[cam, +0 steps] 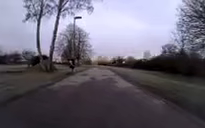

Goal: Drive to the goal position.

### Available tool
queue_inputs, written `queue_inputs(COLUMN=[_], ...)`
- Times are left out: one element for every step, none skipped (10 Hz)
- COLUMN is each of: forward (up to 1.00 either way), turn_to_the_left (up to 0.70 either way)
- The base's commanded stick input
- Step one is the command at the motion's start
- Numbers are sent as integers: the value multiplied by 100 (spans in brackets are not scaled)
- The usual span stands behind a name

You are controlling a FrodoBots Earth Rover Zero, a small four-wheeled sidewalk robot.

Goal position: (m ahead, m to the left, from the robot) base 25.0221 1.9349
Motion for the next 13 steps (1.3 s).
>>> queue_inputs(forward=[85, 85, 85, 85, 85, 85, 85, 85, 85, 85, 85, 85, 85], turn_to_the_left=[0, 0, 0, 0, 0, 0, 0, 0, 0, 0, 26, 34, 34])
